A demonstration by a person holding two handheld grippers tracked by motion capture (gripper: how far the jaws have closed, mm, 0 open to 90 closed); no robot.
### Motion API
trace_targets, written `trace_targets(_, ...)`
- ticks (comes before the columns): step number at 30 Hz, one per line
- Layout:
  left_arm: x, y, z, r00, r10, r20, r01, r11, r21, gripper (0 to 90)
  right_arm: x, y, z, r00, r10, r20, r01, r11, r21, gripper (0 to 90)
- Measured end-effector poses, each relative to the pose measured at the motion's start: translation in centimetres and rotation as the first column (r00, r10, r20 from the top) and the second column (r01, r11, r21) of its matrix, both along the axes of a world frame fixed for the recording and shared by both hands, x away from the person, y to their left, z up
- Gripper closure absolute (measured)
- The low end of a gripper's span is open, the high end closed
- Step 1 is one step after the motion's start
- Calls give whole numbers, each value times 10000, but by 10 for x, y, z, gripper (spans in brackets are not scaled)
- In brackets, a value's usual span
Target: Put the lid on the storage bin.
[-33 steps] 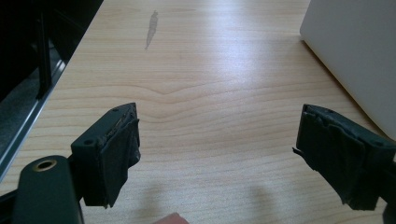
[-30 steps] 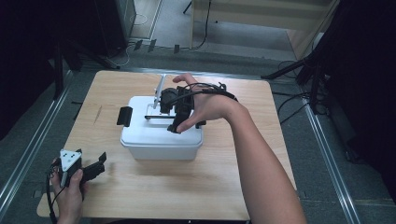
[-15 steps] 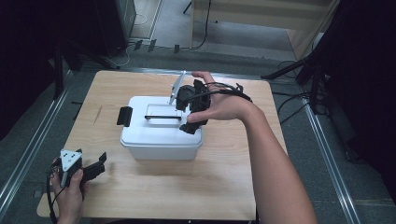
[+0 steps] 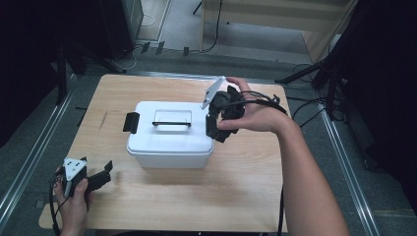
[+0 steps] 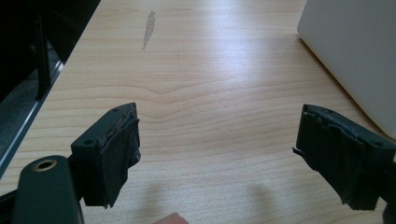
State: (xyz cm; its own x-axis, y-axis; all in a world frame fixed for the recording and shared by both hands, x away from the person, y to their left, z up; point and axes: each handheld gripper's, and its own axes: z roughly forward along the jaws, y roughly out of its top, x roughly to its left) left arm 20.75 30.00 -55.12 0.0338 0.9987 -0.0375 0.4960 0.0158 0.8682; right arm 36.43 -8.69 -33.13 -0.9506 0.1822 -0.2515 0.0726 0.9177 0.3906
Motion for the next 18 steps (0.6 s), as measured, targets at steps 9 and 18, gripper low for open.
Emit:
trace_targets(9,0,0,0,10000,1,-4,-1,10000,-10,143,-4,-26,2,9993,-339,145,335,9991,248,0)
trace_targets(18,0,0,0,10000,-24,7,24,10000,13,143,-11,-53,-4,9973,-677,290,663,9967,460,0)
